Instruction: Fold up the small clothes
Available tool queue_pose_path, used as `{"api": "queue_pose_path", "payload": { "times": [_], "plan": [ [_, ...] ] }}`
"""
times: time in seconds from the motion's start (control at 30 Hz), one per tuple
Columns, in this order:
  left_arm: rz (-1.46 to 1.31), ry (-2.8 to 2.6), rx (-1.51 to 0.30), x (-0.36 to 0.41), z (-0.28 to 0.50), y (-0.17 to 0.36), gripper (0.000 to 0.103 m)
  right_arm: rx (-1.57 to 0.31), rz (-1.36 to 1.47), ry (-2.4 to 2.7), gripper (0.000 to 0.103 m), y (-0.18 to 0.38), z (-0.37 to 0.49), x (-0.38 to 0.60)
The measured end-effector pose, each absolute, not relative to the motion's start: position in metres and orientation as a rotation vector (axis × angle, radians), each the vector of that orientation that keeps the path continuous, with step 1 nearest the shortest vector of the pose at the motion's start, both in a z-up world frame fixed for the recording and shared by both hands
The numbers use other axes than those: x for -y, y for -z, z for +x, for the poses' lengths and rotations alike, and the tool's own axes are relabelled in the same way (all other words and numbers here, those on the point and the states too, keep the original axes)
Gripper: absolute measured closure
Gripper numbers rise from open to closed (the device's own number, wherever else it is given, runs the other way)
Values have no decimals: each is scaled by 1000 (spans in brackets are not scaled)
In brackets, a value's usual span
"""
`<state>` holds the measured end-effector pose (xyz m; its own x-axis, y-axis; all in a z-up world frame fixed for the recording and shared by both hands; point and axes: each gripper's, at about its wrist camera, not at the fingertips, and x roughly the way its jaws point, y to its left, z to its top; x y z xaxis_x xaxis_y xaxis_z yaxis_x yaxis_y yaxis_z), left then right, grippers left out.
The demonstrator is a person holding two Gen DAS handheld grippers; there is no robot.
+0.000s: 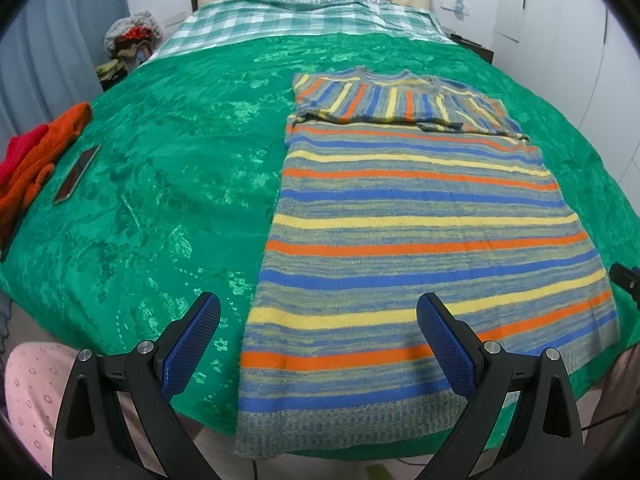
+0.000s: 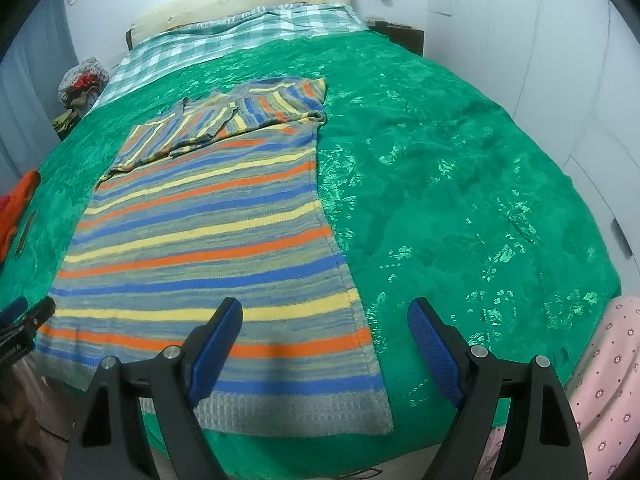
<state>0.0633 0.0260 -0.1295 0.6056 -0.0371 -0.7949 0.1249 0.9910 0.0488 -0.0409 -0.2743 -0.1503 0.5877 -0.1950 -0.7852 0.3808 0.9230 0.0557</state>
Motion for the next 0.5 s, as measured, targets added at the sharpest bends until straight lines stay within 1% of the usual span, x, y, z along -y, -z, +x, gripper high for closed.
{"api": "queue_pose_path", "payload": {
  "times": [0.07, 0.13, 0.23, 0.33, 0.4, 0.47, 0.5],
  "plan": [
    [128, 67, -888, -35, 63, 119, 4, -871, 239, 347, 19, 144, -40, 280],
    [97, 34, -870, -53, 64, 110, 3, -824, 284, 368, 19, 127, -43, 299],
    [-21, 15, -926, -93, 69, 106, 3, -788, 318, 396, 19, 102, -47, 333],
    [-129, 64, -1026, -113, 67, 118, 4, -884, 345, 328, 19, 94, -45, 366],
    [-146, 139, -1074, -103, 63, 123, 4, -1013, 377, 236, 19, 106, -42, 374],
    [-72, 180, -1106, -84, 61, 128, 4, -1120, 426, 124, 19, 124, -39, 371],
    [12, 167, -1124, -71, 60, 134, 7, -1171, 453, 64, 19, 136, -38, 365]
  ]
}}
